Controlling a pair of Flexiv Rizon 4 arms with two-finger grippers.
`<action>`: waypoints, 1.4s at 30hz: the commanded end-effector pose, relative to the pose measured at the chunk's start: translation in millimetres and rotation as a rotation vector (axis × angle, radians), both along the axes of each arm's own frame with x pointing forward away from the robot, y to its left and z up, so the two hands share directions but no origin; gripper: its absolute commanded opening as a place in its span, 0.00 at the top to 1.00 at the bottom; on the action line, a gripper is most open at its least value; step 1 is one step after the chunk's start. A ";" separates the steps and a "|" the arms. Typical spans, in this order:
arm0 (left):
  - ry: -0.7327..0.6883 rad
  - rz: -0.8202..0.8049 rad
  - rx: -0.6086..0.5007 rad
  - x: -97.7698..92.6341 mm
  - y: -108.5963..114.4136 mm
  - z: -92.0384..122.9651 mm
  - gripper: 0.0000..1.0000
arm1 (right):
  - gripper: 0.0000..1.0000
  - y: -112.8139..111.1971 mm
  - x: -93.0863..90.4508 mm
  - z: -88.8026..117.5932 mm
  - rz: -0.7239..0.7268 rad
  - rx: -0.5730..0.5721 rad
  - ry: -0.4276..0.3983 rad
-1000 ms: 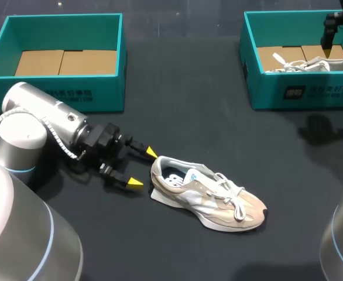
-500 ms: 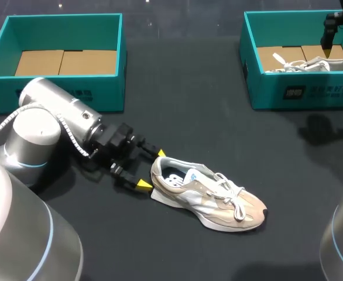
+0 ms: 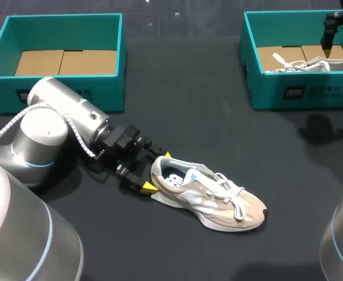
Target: Take the shoe out of the shoebox, open the shoe tongue, remove and reinsert the insole, then place the shoe into the shoebox
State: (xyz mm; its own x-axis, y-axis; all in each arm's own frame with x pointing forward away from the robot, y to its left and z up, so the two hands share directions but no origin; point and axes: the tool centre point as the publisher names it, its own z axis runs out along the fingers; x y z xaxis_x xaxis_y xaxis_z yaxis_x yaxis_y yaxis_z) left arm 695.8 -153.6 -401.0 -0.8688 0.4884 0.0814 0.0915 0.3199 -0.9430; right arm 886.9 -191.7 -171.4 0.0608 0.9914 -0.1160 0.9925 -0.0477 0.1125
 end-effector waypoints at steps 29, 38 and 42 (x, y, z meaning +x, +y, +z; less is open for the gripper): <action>0.034 0.084 -0.035 -20.5 -28.3 -15.1 0.66 | 0.00 -0.1 -0.4 -0.4 0.000 0.000 -0.001; 0.024 0.131 -0.060 -18.4 -20.3 -9.1 1.00 | 0.00 -0.1 -0.4 -0.4 0.000 0.000 -0.001; 0.028 0.206 -0.064 -17.3 -12.8 -7.0 1.00 | 0.00 -0.1 -0.4 -0.4 0.000 0.000 -0.001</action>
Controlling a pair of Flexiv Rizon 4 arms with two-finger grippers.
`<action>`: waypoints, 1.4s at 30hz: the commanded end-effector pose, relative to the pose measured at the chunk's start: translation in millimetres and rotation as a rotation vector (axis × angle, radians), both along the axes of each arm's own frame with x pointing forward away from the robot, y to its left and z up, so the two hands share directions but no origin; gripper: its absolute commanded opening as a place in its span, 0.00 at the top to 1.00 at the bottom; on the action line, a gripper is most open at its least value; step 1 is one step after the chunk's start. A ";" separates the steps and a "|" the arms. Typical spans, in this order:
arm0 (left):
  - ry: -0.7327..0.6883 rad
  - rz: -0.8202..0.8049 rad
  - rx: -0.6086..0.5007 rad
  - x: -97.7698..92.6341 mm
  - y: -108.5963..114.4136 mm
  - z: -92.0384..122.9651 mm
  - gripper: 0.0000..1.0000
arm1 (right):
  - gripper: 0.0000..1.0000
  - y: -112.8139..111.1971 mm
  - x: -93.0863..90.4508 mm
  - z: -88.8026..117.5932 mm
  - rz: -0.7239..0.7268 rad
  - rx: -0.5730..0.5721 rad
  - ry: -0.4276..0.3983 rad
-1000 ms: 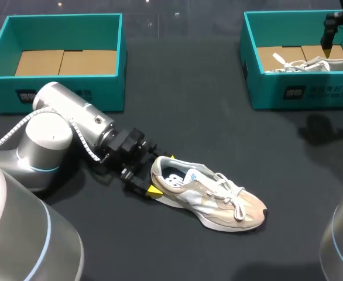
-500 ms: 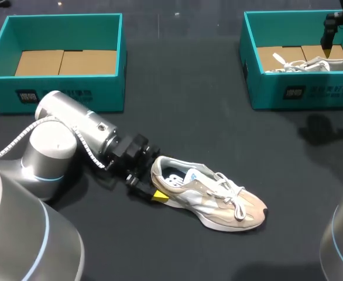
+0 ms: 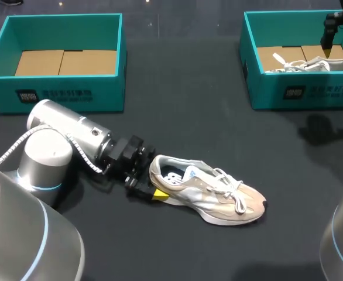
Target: Take the shoe out of the shoebox, open the shoe tongue, remove and reinsert the insole, then place the shoe into the shoebox
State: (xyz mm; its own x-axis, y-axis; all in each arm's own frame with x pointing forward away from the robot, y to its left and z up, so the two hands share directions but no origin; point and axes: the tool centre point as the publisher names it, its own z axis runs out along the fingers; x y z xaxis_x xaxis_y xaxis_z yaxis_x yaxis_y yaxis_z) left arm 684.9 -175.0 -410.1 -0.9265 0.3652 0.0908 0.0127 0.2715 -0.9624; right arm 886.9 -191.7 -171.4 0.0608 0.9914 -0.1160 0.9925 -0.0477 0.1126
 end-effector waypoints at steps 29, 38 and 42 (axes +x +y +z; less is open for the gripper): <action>0.001 0.366 0.011 -14.1 37.2 -3.5 1.00 | 0.00 -0.1 -0.4 -0.4 0.000 0.000 -0.001; -0.009 0.320 0.000 -6.4 34.6 -3.0 1.00 | 0.00 -0.1 -0.4 -0.4 0.000 0.000 -0.001; -0.008 0.310 0.000 -4.8 32.2 -4.2 1.00 | 0.00 -0.1 -0.4 -0.4 0.000 0.000 -0.001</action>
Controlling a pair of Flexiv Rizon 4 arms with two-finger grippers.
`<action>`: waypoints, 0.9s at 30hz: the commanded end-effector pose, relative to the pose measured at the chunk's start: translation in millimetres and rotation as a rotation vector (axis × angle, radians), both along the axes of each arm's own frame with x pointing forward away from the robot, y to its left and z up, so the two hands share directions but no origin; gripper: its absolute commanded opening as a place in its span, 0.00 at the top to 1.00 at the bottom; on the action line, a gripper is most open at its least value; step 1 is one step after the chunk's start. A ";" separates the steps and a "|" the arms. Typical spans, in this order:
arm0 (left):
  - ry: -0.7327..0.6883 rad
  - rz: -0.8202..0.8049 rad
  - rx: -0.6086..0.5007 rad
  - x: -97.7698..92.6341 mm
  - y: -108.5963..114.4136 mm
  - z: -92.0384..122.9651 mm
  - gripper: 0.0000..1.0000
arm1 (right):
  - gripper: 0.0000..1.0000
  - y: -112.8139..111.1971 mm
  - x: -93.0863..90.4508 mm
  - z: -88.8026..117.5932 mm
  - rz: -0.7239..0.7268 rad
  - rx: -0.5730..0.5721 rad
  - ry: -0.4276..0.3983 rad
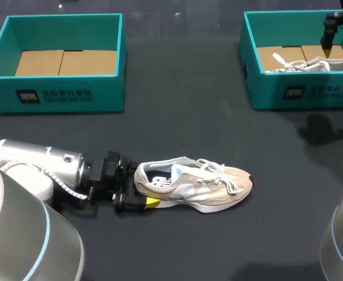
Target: Take the shoe out of the shoebox, open the shoe tongue, remove and reinsert the insole, then place the shoe into the shoebox
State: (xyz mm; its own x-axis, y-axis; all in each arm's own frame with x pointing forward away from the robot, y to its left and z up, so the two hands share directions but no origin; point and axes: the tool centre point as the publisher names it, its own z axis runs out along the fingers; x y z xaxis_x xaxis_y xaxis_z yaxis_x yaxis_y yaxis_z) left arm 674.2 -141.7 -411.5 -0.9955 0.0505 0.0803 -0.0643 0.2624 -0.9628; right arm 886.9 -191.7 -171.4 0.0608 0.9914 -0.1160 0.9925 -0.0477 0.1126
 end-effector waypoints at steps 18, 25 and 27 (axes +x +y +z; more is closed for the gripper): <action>0.018 -0.050 -0.010 6.6 -2.4 -3.3 1.00 | 0.00 -0.1 -0.4 -0.4 0.000 0.000 -0.001; 0.018 -0.050 -0.010 6.6 -2.4 -3.3 1.00 | 0.00 -0.1 -0.4 -0.4 0.000 0.000 -0.001; 0.018 -0.050 -0.010 6.6 -2.4 -3.3 1.00 | 0.00 -0.1 -0.4 -0.4 0.000 0.000 -0.001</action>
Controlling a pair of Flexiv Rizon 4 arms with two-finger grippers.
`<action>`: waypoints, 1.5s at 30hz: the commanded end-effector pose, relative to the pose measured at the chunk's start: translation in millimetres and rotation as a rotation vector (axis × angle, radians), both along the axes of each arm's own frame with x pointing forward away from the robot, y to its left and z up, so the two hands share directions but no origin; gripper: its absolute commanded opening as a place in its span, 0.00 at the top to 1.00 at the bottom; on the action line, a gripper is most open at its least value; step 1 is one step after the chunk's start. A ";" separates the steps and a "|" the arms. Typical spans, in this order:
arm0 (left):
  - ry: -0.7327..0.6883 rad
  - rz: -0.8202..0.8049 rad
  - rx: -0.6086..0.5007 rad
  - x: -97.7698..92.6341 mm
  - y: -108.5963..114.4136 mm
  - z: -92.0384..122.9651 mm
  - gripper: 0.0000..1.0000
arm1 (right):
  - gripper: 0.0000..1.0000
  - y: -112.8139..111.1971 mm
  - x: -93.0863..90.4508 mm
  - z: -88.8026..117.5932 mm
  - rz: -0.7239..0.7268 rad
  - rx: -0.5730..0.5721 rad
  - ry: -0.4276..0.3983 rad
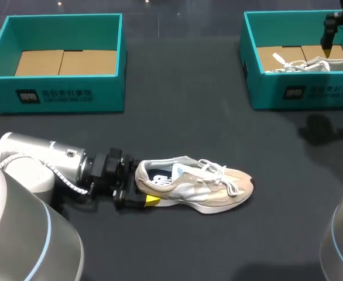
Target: Take the shoe out of the shoebox, open the shoe tongue, remove and reinsert the insole, then place the shoe into the shoebox
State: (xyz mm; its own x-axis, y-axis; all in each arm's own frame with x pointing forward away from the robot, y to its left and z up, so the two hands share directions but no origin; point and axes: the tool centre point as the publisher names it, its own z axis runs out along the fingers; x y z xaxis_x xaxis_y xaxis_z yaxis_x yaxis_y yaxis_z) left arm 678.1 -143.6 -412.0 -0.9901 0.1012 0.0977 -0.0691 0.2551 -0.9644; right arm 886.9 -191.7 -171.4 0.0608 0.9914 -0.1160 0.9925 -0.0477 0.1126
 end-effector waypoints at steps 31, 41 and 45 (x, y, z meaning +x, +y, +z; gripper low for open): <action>0.000 0.000 0.001 2.7 -0.5 -2.7 1.00 | 0.00 252.0 -134.7 17.7 -0.173 -0.080 0.017; 0.000 0.000 0.001 2.7 -0.5 -2.7 1.00 | 0.00 263.6 -140.2 17.1 -0.175 -0.059 0.026; 0.000 0.000 0.001 2.7 -0.5 -2.7 1.00 | 0.00 263.6 -140.2 17.1 -0.175 -0.059 0.026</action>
